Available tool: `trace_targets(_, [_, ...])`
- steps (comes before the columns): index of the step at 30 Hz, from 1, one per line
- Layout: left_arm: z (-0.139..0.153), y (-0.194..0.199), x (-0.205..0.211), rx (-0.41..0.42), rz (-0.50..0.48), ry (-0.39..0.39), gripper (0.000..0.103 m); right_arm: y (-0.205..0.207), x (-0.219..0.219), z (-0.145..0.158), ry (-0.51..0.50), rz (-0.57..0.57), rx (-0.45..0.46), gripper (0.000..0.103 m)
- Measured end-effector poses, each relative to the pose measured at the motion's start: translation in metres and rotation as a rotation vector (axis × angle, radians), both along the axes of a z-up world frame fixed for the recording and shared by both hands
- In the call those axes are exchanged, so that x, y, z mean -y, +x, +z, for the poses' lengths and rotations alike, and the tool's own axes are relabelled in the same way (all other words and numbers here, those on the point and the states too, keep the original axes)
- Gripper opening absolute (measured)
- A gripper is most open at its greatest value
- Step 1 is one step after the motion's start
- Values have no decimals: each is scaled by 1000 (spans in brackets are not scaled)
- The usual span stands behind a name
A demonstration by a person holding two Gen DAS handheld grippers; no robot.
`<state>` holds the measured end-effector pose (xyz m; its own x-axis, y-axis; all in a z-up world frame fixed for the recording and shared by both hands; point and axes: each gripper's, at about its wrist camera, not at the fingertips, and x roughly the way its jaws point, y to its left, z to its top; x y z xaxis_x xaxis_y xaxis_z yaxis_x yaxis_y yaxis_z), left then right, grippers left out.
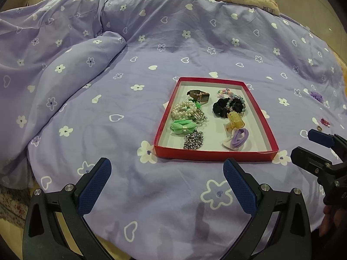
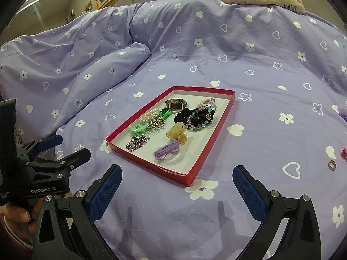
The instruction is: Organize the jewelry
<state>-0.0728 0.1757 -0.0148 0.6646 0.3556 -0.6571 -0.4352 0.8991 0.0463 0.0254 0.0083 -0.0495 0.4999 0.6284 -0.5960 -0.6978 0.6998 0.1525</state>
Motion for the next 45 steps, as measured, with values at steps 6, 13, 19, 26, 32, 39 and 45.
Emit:
trace_targets(6, [0,0,0,0,-1,0,103,1,0,2,-2,3,2,103])
trace_targets(13, [0,0,1,0,-2,0,103,1,-1,2,-4,4,3,103])
trace_targets(19, [0,1,1,1,-3,-4,103,1,-1,2,-3,3,2,103])
trace_targets(26, [0,1,1,0,-3,-4,103,1,0,3,-4,3,3,103])
trace_targets(32, [1,1,2,-1,-6,-5,103,2,1,4,-2,2,2,103])
trace_targets(39, [1,3,2,0,-9,-7,103,3,1,5,-3,1,5,103])
trace_targets(45, [1,4,4,0,-8,-10,103,4,1,6,-5,2,6,103])
